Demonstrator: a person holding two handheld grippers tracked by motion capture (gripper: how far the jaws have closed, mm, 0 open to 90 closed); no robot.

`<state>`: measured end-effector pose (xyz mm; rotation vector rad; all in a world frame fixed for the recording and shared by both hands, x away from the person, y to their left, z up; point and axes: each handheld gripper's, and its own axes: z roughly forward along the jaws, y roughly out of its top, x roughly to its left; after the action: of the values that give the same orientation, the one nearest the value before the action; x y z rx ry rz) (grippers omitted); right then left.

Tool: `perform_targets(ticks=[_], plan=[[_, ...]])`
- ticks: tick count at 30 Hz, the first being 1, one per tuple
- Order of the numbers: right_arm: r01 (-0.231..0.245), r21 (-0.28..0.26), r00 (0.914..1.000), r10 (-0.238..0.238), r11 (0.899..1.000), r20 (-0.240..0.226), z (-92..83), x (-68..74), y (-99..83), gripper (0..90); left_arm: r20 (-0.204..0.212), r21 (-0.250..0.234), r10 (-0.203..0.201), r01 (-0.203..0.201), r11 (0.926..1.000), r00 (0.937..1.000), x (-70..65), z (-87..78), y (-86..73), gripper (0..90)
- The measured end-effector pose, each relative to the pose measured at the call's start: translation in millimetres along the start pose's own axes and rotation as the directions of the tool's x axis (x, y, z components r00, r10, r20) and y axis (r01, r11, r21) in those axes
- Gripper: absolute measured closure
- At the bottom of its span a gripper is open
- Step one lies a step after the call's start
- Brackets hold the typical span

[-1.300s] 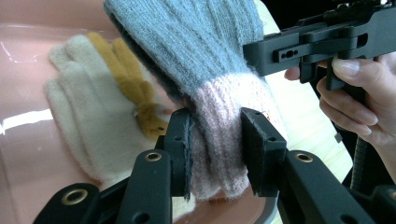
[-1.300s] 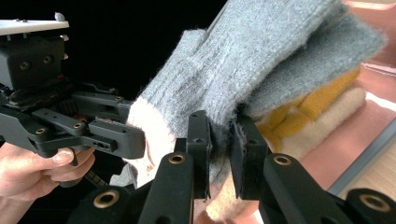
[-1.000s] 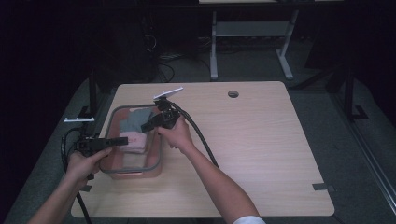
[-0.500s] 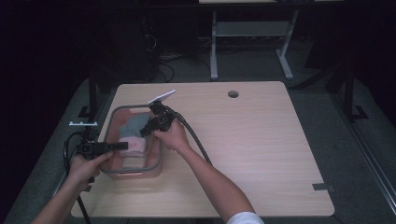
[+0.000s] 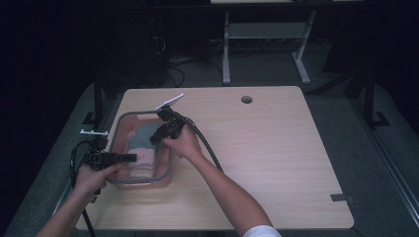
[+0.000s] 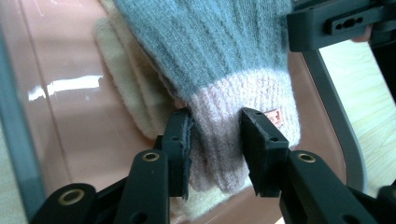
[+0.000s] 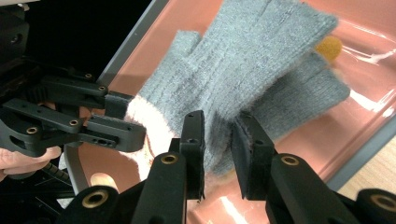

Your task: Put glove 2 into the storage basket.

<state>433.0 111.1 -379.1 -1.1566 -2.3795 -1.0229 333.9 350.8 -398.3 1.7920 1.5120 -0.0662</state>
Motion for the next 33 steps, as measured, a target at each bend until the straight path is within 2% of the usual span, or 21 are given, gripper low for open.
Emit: perform_targets(ticks=[5,12,16,21,28,32,33], plan=[[-0.001,-0.009,1.0000,0.001,1.000,-0.005,-4.6,-0.9,-0.9,72.6,-0.020,0.001,0.010,-0.010,0.9999,0.9998,-1.0,-3.2,2.6,58.4],[-0.002,-0.029,0.9999,0.001,1.000,-0.016,-12.3,-3.5,-1.9,71.9,-0.019,-0.009,0.018,-0.019,0.9998,0.9996,-4.1,-5.7,5.0,57.3],[-0.025,-0.047,0.9992,0.023,0.999,-0.033,-17.4,-5.6,-3.9,71.3,-0.019,-0.012,0.021,-0.021,0.9997,0.9996,-5.3,-8.7,8.0,54.9],[-0.029,-0.065,0.9986,0.026,0.997,-0.046,-26.5,-9.3,-6.6,69.2,-0.029,-0.036,0.035,-0.036,0.9987,0.9990,-10.1,-16.1,13.6,52.3],[-0.029,-0.092,0.9976,0.023,0.995,-0.065,-40.3,-12.7,-10.4,66.1,0.002,-0.079,0.055,-0.055,0.9954,0.9985,-19.0,-20.8,21.6,50.1],[-0.041,-0.109,0.9962,0.032,0.993,-0.080,-47.8,-16.9,-13.5,63.8,0.016,-0.081,0.070,-0.068,0.9943,0.9974,-22.8,-21.2,24.4,48.9],[-0.042,-0.114,0.9960,0.032,0.993,-0.083,-49.4,-18.4,-14.3,63.7,0.022,-0.088,0.063,-0.060,0.9943,0.9978,-22.9,-21.3,24.8,48.7]])
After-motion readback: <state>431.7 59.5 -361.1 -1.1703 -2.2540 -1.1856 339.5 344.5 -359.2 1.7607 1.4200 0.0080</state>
